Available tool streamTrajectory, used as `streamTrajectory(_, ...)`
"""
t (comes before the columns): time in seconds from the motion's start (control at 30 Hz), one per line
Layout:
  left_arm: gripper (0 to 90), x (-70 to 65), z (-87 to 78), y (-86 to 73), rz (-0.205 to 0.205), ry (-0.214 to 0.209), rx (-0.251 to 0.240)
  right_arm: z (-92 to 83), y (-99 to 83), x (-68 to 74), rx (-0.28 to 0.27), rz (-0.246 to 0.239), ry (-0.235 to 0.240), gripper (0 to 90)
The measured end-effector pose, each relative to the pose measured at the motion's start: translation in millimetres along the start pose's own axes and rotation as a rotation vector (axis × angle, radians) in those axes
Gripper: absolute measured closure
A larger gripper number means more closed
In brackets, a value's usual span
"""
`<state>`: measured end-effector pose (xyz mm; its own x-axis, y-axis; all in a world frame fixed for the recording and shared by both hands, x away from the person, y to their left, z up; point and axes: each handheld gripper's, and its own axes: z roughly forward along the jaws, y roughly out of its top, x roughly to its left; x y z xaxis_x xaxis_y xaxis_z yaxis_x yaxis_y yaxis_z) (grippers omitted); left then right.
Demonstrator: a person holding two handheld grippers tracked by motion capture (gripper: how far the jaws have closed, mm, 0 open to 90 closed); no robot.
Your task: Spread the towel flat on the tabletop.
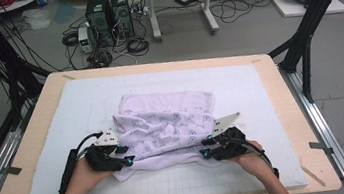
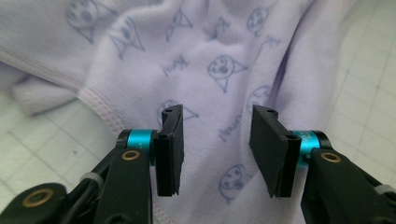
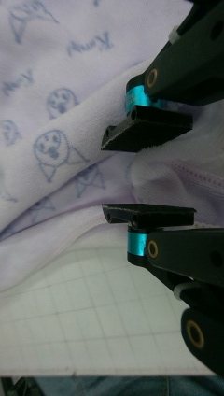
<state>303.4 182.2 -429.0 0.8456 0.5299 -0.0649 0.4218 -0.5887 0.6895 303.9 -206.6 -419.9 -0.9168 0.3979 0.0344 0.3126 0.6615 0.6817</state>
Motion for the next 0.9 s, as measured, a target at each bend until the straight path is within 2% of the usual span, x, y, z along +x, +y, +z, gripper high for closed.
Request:
streamTrajectory(0.03, 56.9, -0.2, 3.1, -2.1, -0.003, -0.004, 0.01, 3.0, -1.3, -0.4, 0.007, -0.005, 0.002, 62.6)
streamTrajectory(0.1, 59.0, -0.8, 4.3, -4.7, -0.001, -0.005, -0.001, 7.7, -4.3, 0.0, 0.017, 0.004, 0.01, 64.1)
streamTrajectory(0.17, 63.5, -2.4, 4.1, -4.7, 0.01, -0.001, 0.0, 11.6, -7.1, 1.5, 0.007, 0.007, 0.015, 66.2)
streamTrajectory(0.27, 69.7, -5.1, 5.1, -4.4, 0.026, 0.022, 0.001, 12.0, -8.8, 3.0, 0.001, 0.012, 0.014, 70.9)
streamTrajectory(0.47, 84.7, -8.2, 4.5, -4.1, 0.05, 0.014, 0.004, 10.4, -8.6, 6.8, 0.008, -0.012, 0.003, 80.0)
streamTrajectory(0.57, 86.4, -10.6, 2.5, -4.3, 0.059, 0.017, 0.004, 6.7, -8.6, 8.2, -0.007, -0.013, 0.013, 81.1)
streamTrajectory(0.9, 87.0, -21.0, -15.9, -4.1, 0.066, 0.01, -0.046, -12.9, -9.3, 18.6, -0.072, -0.013, 0.032, 81.1)
